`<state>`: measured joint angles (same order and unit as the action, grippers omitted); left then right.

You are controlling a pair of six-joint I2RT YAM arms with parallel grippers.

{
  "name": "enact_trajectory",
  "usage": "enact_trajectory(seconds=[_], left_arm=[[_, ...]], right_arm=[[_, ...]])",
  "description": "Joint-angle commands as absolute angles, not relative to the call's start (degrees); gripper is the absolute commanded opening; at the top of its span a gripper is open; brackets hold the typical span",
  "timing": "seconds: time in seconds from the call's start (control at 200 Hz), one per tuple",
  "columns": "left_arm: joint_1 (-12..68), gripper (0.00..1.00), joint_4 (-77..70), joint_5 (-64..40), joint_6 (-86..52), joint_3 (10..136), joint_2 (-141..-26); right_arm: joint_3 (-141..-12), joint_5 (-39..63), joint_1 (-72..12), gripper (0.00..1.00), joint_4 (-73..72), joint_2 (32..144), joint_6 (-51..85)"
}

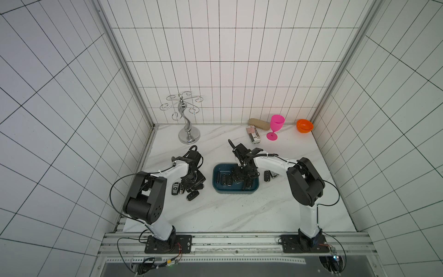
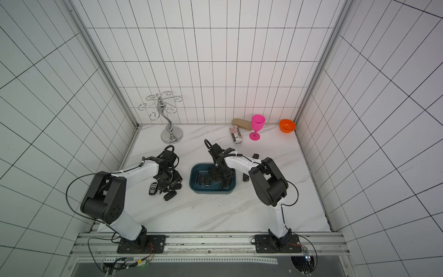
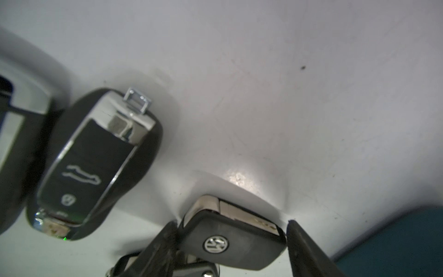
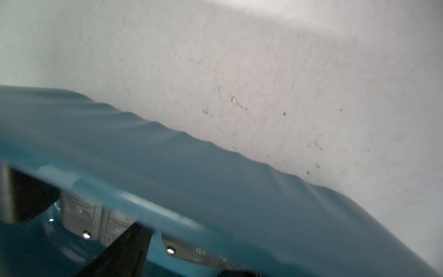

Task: Place the car key into the storage box
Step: Place the car key in the storage box, then pick up the car key from the center of the board.

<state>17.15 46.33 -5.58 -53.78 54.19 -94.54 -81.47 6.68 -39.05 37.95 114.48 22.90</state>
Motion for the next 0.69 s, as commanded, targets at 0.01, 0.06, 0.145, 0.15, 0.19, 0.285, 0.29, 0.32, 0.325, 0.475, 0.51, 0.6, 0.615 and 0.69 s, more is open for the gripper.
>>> enact_trajectory(seconds=[0.01, 0.06, 0.145, 0.15, 0.19, 0.285, 0.29, 0.32, 0.325, 0.475, 0.51, 0.6, 0.615, 0.69], left_arm=[[17.0, 0.69, 43.7, -5.7, -53.9, 53.5, -97.1], [17.0, 0.69, 43.4, -5.8, -54.0, 53.5, -97.3], [17.0, 0.65, 43.1, -6.0, -53.9, 53.7, -97.8], [17.0, 0.65, 43.0, -6.0, -53.8, 53.8, -97.8], [17.0, 0.65, 43.0, -6.1, -53.7, 54.0, -98.0], [17.0, 0.61, 42.8, -5.9, -53.5, 54.6, -98.6], [17.0, 0.61, 42.8, -5.9, -53.5, 54.6, -98.6], [17.0, 0.6, 42.8, -6.0, -53.4, 54.8, -98.8], [17.0, 0.6, 42.8, -6.0, -53.4, 54.9, -98.8], [16.9, 0.55, 42.7, -6.0, -53.1, 55.7, -99.6], [16.9, 0.52, 42.6, -6.0, -52.9, 55.9, -99.8], [16.8, 0.51, 42.5, -5.9, -52.8, 56.2, -100.4], [16.8, 0.49, 42.5, -5.9, -52.7, 56.2, -100.4], [16.7, 0.45, 42.2, -5.9, -52.5, 56.3, -100.9]], right_arm=[[-79.5, 5.4, -39.5, 0.92, 39.0, 113.4, 22.4], [-79.5, 5.0, -39.5, 0.93, 39.1, 112.8, 22.2], [-79.4, 4.4, -39.5, 0.95, 39.3, 111.4, 21.9], [-79.4, 4.4, -39.5, 0.95, 39.3, 111.4, 21.9], [-79.4, 4.4, -39.5, 0.96, 39.4, 110.7, 21.8], [-79.7, 4.0, -39.5, 0.99, 39.9, 108.8, 21.8], [-79.7, 4.1, -39.6, 1.0, 39.9, 108.7, 21.8], [-79.9, 4.3, -39.6, 0.99, 40.0, 108.0, 21.8], [-79.9, 4.3, -39.6, 0.99, 40.1, 107.9, 21.8], [-81.2, 4.5, -40.0, 0.99, 41.5, 104.4, 22.0], [-81.5, 4.7, -40.2, 0.99, 41.6, 103.5, 22.0], [-82.0, 5.3, -40.4, 0.99, 41.7, 100.8, 22.4], [-82.1, 5.4, -40.4, 0.99, 41.7, 100.5, 22.5], [-82.5, 5.5, -40.6, 0.99, 43.4, 98.3, 22.8]])
